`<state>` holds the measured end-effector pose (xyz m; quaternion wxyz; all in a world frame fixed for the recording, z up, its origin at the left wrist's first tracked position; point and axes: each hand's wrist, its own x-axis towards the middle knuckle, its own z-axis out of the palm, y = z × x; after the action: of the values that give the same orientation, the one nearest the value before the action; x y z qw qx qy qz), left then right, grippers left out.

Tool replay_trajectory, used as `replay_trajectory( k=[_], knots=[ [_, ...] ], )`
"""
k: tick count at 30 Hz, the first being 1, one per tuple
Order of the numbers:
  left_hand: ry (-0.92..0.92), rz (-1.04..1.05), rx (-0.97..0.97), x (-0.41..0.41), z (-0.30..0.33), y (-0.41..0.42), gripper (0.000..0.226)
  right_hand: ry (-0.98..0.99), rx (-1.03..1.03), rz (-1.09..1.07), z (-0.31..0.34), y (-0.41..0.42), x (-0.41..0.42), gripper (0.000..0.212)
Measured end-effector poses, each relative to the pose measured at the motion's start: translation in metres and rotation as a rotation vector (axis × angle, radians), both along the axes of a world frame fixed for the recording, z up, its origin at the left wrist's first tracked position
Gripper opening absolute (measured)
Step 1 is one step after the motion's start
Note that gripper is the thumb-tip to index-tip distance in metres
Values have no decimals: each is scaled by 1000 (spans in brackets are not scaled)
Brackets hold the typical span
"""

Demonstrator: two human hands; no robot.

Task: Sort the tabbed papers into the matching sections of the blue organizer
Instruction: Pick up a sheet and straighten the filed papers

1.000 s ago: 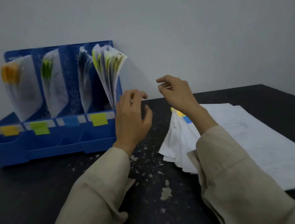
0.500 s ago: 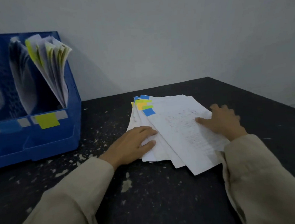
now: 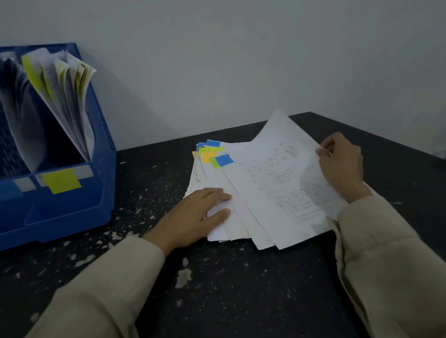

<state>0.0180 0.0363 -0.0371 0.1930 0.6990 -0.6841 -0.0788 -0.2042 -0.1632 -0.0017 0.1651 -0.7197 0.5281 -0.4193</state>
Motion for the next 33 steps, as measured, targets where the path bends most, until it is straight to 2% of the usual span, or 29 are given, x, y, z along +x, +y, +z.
replay_trajectory(
  k=[2, 4, 7, 9, 11, 13, 16, 18, 23, 29, 33],
  knots=[
    [29, 23, -26, 0, 2, 1, 42, -118, -13, 81, 1, 3, 3, 8],
    [105, 87, -142, 1, 7, 1, 38, -258, -8, 158, 5, 6, 8, 9],
    [325, 163, -321, 6, 23, 1, 27, -431, 14, 240, 6, 12, 21, 7],
    [479, 140, -334, 11, 37, 3, 29, -537, 33, 289, 8, 20, 34, 5],
    [572, 80, -337, 13, 54, 9, 36, -637, 43, 343, 14, 31, 48, 13],
    [592, 74, -396, 16, 70, 16, 41, -740, 54, 395, 23, 44, 61, 19],
    [547, 147, -525, 33, 92, 32, 41, -862, 88, 486, 39, 65, 80, 15],
    [501, 190, -595, 48, 105, 45, 42, -877, 116, 564, 50, 79, 93, 7],
    [406, 330, -750, 76, 135, 88, 55, -798, 126, 811, 76, 119, 132, 9],
    [261, 577, -971, 102, 158, 157, 43, -634, 83, 1061, 91, 167, 197, 23],
    [188, 754, -1050, 113, 158, 199, 44, -560, 132, 1221, 95, 200, 241, 20]
  ],
)
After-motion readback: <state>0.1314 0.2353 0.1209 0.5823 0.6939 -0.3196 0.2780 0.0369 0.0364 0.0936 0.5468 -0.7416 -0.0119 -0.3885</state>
